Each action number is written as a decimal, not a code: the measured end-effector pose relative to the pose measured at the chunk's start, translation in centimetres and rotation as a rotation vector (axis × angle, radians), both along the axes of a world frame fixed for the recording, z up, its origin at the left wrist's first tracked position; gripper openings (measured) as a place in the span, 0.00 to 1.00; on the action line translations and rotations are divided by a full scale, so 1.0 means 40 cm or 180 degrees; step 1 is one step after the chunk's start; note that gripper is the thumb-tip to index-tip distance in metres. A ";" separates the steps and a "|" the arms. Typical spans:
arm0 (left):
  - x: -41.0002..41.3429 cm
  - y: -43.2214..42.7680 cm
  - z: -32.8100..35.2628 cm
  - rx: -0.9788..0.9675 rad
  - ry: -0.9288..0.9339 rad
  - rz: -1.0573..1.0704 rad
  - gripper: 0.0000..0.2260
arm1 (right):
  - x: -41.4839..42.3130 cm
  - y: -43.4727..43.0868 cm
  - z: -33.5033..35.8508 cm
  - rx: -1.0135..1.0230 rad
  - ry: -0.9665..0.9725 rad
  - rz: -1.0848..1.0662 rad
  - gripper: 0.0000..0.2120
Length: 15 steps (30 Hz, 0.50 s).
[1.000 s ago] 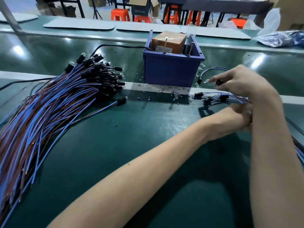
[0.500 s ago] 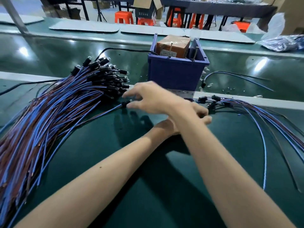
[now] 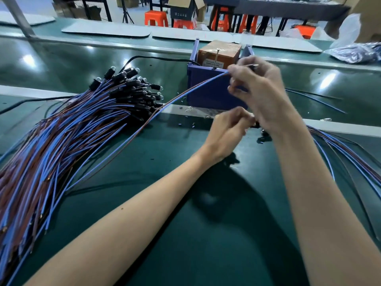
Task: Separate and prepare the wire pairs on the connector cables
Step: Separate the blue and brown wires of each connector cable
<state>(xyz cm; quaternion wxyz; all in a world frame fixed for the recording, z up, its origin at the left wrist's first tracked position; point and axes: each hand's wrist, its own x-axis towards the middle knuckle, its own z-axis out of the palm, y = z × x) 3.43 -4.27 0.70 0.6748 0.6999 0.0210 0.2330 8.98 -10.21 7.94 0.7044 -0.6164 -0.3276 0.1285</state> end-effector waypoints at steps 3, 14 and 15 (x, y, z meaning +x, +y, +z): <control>-0.001 0.008 0.003 -0.0368 -0.0181 0.0132 0.12 | 0.025 -0.030 0.000 0.0437 0.0535 -0.0220 0.07; 0.023 0.016 -0.005 -0.0391 -0.0202 0.0877 0.12 | 0.061 -0.116 -0.006 -0.1786 -0.0774 -0.0129 0.08; 0.023 0.015 -0.006 -0.0344 -0.0186 0.0911 0.11 | 0.062 -0.111 -0.010 -0.1990 -0.0888 -0.0117 0.07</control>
